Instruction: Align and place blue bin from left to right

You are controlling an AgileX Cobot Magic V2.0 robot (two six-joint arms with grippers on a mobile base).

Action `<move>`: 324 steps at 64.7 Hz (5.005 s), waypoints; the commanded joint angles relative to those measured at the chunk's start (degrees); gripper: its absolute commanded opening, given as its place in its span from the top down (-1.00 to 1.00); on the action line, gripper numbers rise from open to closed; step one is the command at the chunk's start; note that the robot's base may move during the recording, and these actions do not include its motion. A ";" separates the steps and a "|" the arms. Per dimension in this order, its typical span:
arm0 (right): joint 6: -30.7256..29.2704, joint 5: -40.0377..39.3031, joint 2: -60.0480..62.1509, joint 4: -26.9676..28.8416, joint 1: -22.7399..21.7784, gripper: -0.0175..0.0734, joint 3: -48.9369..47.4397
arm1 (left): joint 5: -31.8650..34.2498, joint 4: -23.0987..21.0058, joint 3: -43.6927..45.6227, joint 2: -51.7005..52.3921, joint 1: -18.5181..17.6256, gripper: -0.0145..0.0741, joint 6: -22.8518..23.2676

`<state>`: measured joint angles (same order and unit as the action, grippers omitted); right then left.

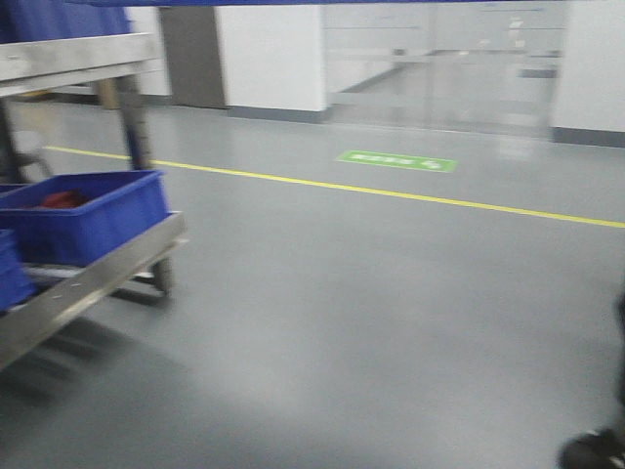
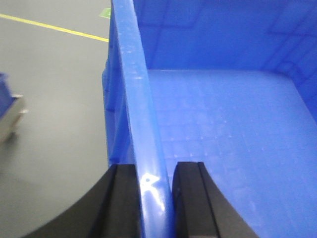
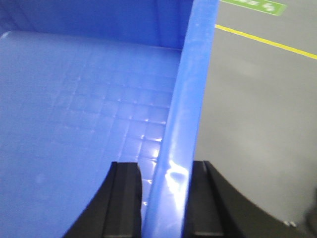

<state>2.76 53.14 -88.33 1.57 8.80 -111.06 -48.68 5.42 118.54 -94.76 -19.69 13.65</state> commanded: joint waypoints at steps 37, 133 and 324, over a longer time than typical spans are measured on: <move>-1.59 -5.69 1.52 0.00 -0.15 0.77 -0.87 | 5.18 1.38 1.05 1.50 0.04 0.92 -1.05; -1.59 -5.69 1.52 0.00 -0.15 0.77 -0.87 | 5.18 1.38 1.05 1.50 0.04 0.92 -1.05; -1.59 -8.86 -10.26 -0.02 -0.61 0.77 -0.87 | 0.34 4.90 1.05 -8.71 0.16 0.92 -1.05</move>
<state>2.52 51.15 -98.11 1.67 8.24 -111.06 -51.56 8.81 118.70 -103.38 -19.42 13.76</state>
